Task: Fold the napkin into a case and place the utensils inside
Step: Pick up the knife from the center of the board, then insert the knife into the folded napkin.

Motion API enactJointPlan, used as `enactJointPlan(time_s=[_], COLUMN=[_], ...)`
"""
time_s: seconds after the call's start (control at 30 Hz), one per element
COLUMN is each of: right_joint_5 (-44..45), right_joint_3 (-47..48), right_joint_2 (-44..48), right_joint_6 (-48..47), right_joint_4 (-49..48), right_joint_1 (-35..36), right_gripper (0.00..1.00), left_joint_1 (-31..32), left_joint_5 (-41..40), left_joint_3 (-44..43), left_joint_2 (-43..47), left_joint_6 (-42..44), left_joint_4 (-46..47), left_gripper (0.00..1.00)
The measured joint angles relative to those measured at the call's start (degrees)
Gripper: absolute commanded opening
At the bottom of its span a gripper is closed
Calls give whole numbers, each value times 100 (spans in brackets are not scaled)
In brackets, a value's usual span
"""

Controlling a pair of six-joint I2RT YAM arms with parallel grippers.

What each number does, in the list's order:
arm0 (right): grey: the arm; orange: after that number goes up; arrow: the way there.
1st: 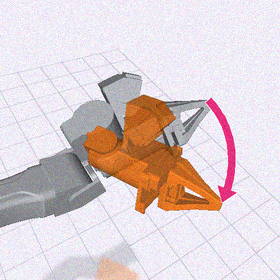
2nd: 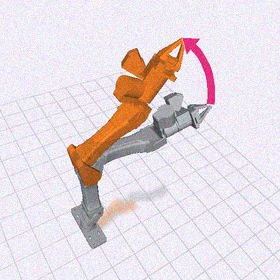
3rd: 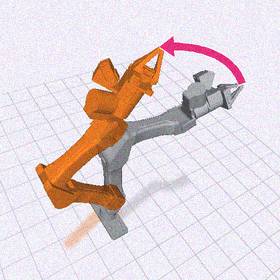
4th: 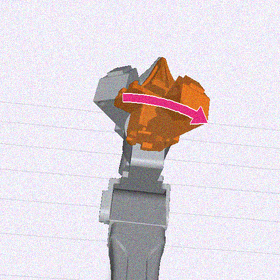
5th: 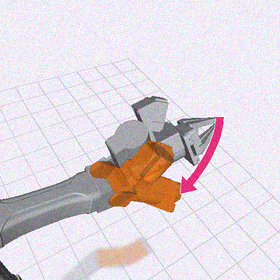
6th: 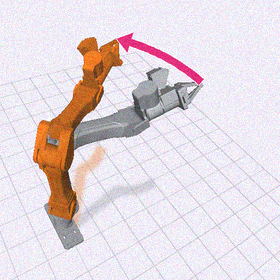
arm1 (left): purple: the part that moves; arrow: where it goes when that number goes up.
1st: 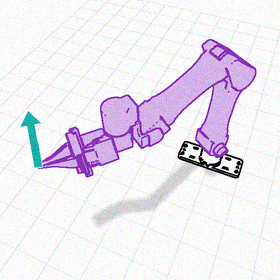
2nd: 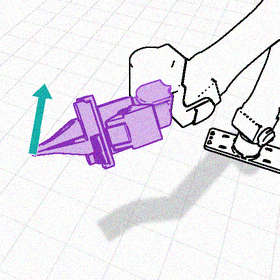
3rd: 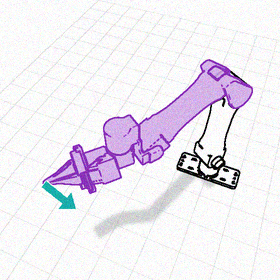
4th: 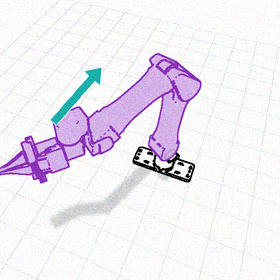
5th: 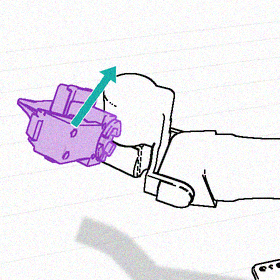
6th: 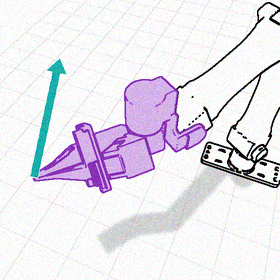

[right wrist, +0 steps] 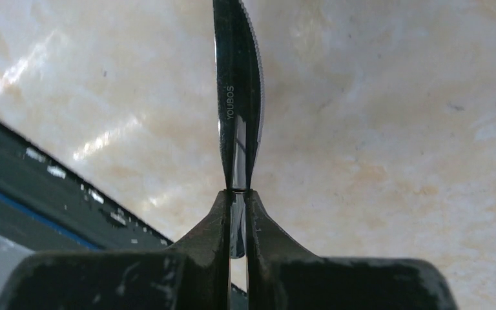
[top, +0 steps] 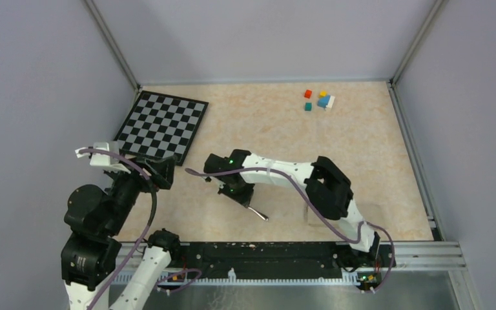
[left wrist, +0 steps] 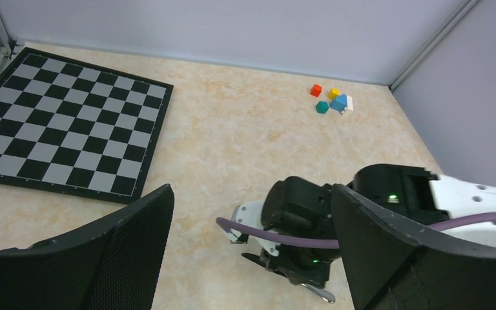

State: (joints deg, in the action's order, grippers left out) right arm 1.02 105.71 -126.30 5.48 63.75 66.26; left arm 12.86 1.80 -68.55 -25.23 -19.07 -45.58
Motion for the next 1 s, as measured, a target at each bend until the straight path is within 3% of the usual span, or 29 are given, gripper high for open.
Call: enactJointPlan(time_s=[0.27, 0.6, 1.0], right_joint_5=[-48, -125, -560], right_joint_3=[-800, -2787, -4382], right_joint_2=[1384, 2846, 4907], right_joint_6=[-533, -1449, -2791], right_joint_4=[-87, -22, -52], right_joint_1=[0, -39, -402], right_gripper=[0, 0, 0], left_joint_1=[0, 0, 4], left_joint_5=[7, 48, 264], left_joint_3=[35, 256, 474], left_joint_2=[31, 83, 125], left_joint_6=[-2, -4, -28], left_joint_4=[11, 37, 225], left_gripper=[95, 95, 95])
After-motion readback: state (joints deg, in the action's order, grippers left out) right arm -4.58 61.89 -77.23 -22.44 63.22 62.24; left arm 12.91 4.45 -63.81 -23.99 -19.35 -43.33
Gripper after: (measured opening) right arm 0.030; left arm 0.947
